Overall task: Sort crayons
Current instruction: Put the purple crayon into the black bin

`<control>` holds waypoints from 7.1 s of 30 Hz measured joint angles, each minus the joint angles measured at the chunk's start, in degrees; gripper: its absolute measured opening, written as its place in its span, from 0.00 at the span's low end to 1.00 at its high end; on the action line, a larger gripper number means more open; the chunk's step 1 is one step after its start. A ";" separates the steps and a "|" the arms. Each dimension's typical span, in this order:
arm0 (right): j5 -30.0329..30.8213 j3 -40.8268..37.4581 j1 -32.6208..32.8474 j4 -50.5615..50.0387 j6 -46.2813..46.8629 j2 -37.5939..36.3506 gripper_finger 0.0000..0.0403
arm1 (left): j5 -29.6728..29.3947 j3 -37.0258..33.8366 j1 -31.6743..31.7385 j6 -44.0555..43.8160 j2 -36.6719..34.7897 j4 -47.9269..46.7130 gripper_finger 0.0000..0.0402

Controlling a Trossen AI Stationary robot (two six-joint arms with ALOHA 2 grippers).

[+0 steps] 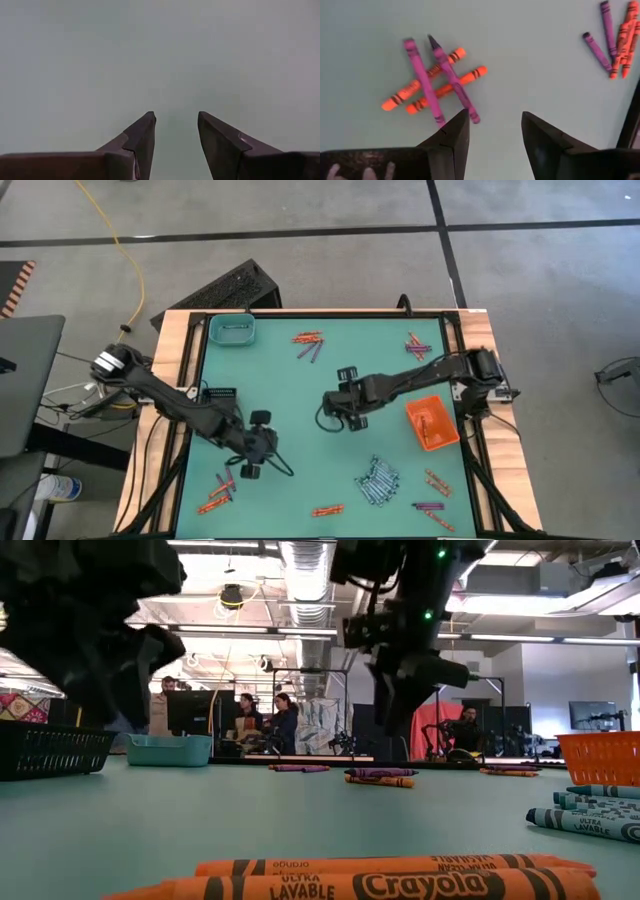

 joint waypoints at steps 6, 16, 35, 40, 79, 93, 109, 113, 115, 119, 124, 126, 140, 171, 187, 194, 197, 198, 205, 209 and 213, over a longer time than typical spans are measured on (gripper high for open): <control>-5.79 0.02 -3.16 1.09 -5.87 0.74 0.43 | -0.02 0.00 -0.02 1.27 2.03 1.12 0.35; -11.55 -0.02 -5.77 1.68 -8.63 4.31 0.43 | -0.08 -0.04 -0.02 1.49 2.00 1.20 0.35; -12.07 -0.59 -5.66 0.33 -12.89 7.41 0.12 | -0.13 -0.04 -0.02 1.69 2.00 1.64 0.35; -11.94 -0.59 -5.64 0.06 -13.45 7.37 0.03 | -0.13 -0.04 -0.02 1.69 2.00 1.67 0.35; -5.39 11.90 -0.19 -2.48 -8.54 6.82 0.00 | -25.43 -0.04 -0.04 6.01 0.53 0.98 0.35; 1.45 14.14 6.86 7.87 -0.67 -6.00 0.00 | -30.52 -17.36 0.06 29.94 -21.20 42.91 0.35; -3.04 14.12 10.38 27.86 -2.84 -3.86 0.00 | -11.98 -23.08 3.08 42.60 -22.14 74.35 0.35; -3.09 14.12 10.42 29.20 -3.14 -3.78 0.00 | -11.92 -21.19 3.08 43.37 -20.43 74.27 0.35; -3.08 14.12 10.42 29.85 -3.28 -3.78 0.00 | -11.92 -20.14 3.08 43.45 -18.55 73.97 0.35; -3.07 14.12 10.42 29.68 -3.27 -3.78 0.00 | -10.22 -17.93 3.08 44.53 -14.81 74.22 0.35; -3.06 14.12 10.43 28.68 -2.61 -3.78 0.00 | -10.42 -15.37 3.01 45.38 -11.54 74.30 0.34; -3.00 14.12 10.68 28.67 -2.61 -3.78 0.01 | -10.83 -14.99 2.97 45.55 -11.15 74.63 0.30; -2.41 14.12 11.23 27.77 -1.77 -3.78 0.03 | -15.66 -15.02 0.28 49.05 -11.18 73.82 0.03; 9.40 14.12 8.32 -0.82 13.85 -3.85 0.48 | -19.56 -1.73 -2.65 -50.83 -28.90 -50.80 0.03; 19.69 14.10 10.51 -14.30 20.36 -3.85 0.45 | -17.96 -5.97 -6.99 -64.69 -27.70 -48.71 0.04; 21.70 14.10 10.53 -18.23 23.87 -3.84 0.45 | -17.44 -5.97 -6.72 -65.09 -27.31 -48.21 0.05; 22.66 14.10 10.53 -18.31 23.95 -3.82 0.45 | -16.48 -5.97 -6.24 -64.46 -26.57 -48.12 0.08; 22.72 14.10 10.52 -18.33 23.92 -3.82 0.45 | -16.08 -5.97 -6.02 -64.18 -26.18 -48.11 0.09; 22.72 14.10 10.53 -18.84 23.86 -3.82 0.45 | -13.50 -5.97 -4.09 -61.47 -23.85 -47.90 0.19; 22.84 14.10 10.41 -18.96 23.76 -3.82 0.45 | -13.20 -5.97 -3.34 -60.71 -23.61 -47.86 0.25; 24.80 13.22 9.15 -19.30 22.30 -3.85 0.45 | -13.93 -5.97 -3.34 -59.59 -23.61 -47.58 0.29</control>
